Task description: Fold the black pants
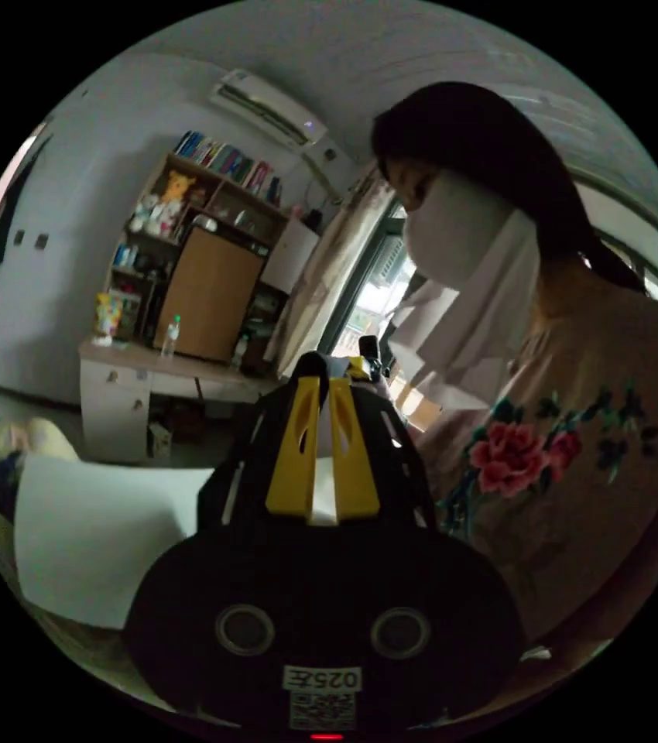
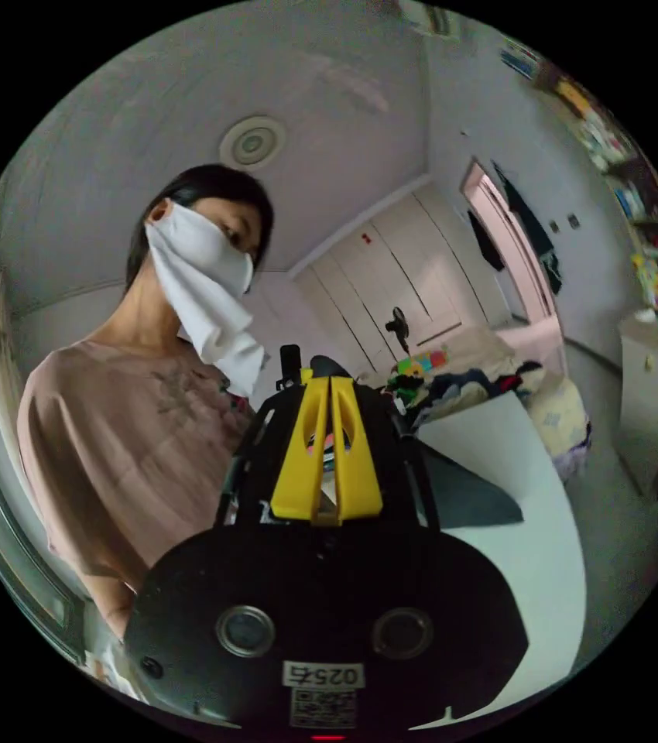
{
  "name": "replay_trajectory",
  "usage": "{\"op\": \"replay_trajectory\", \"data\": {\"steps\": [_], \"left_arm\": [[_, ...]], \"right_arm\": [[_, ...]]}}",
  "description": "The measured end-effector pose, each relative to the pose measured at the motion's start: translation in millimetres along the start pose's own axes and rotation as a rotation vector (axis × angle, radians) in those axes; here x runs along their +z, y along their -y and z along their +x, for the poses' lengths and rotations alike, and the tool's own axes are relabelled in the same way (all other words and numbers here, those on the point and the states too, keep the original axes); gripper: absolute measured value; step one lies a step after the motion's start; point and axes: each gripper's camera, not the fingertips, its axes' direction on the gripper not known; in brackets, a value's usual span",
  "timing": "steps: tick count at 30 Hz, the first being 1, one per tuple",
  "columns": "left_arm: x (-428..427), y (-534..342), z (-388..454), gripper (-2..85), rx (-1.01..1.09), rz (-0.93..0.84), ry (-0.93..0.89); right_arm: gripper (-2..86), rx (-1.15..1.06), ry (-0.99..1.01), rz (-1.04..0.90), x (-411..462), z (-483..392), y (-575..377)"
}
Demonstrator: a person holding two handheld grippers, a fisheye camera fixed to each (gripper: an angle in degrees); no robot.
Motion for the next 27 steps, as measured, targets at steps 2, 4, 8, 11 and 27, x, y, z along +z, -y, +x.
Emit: {"op": "replay_trajectory", "data": {"steps": [2,4,8,11,27], "left_arm": [[-12.2,19.2,26.8,-1.6,0.118,0.041,0.006],[-26.2,38.0,55.1,-1.6,0.245,0.086,0.002],[-23.4,48.1,64.7,-1.6,0.322,0.08,0.056],[7.3,41.3,29.8,-1.6,0.277,0.024,0.105],[62.7,51.5,-87.6,-1.6,0.284,0.023,-0.041]], "right_arm": [[-0.9,-0.112,0.012,0.017,8.8,-38.4,21.4],[-0.9,-0.238,-0.009,0.061,17.4,-87.5,43.1],[-0.9,-0.308,-0.183,0.081,33.7,-130.5,58.2],[-0.9,-0.215,-0.398,0.039,54.0,-110.2,58.8],[-1.0,-0.196,-0.411,0.086,65.9,-26.3,85.9]]}}
